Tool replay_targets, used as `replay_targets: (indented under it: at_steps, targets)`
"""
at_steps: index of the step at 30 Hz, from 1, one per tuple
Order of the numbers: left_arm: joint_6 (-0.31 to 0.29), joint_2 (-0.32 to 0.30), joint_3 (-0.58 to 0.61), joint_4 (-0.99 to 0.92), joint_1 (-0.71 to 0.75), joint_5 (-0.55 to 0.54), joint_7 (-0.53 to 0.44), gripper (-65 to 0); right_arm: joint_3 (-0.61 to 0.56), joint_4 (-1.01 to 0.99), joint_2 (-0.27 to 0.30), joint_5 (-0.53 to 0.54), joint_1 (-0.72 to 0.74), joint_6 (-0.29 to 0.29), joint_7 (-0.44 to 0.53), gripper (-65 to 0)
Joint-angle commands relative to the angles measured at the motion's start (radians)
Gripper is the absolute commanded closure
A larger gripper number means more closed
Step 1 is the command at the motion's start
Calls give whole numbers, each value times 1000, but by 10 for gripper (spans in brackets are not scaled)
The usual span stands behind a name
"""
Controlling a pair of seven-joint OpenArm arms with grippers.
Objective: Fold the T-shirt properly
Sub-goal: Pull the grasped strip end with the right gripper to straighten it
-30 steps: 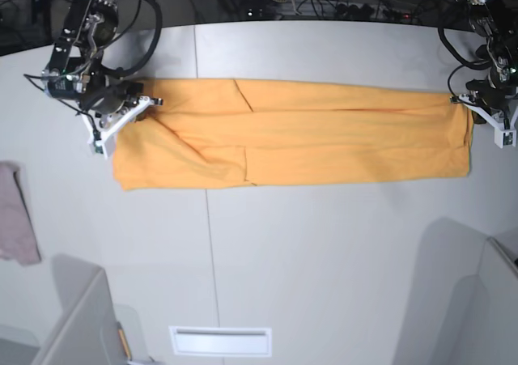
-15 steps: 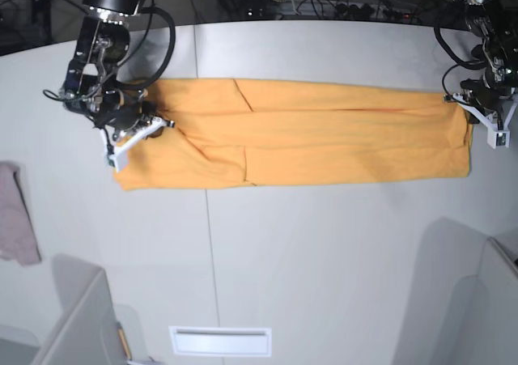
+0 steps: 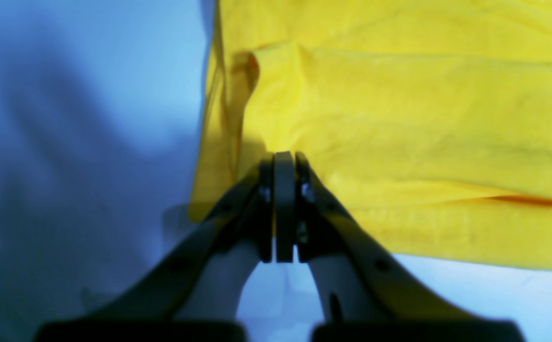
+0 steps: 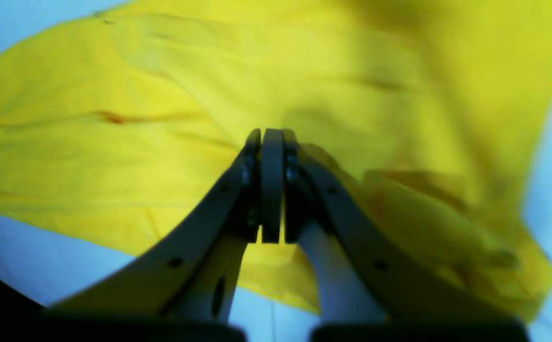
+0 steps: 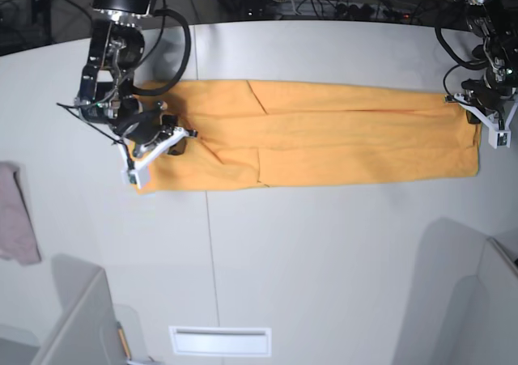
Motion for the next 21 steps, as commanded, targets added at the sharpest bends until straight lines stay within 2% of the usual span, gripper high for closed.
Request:
replay_targets:
  at_steps: [1,5,8,10,14,17,18,21]
  targets:
    - [2,-22,-9,18,-4,-5,-17,0,4,-24,5,2,20,3,11,0]
    - [2,-44,-9,20,-3,-8,-15,0,4,-145,7,2,57,3,11,0]
    - [1,-60,-17,20,0,-10,-14,0,10,-79,7,5,44,3,5,0]
    - [-14,-76,-77,18,2,-21,-10,0,8,22,5,8,9,3,5,0]
    - [-194,-105,-196,11,4,-70,-9,0,7,208,-3,9,-57,3,9,0]
    - [-251,-111,-249,11,13,-77,-14,0,5,252,-4,9,-83,3,9,0]
    - [-260,-111,-255,11,11,-77,-14,-33,5,252,-4,9,-85,3,9,0]
    - [-282,-111,-255,9,8,-79,-17,-329,5,249,-4,9,-88,4,6,0]
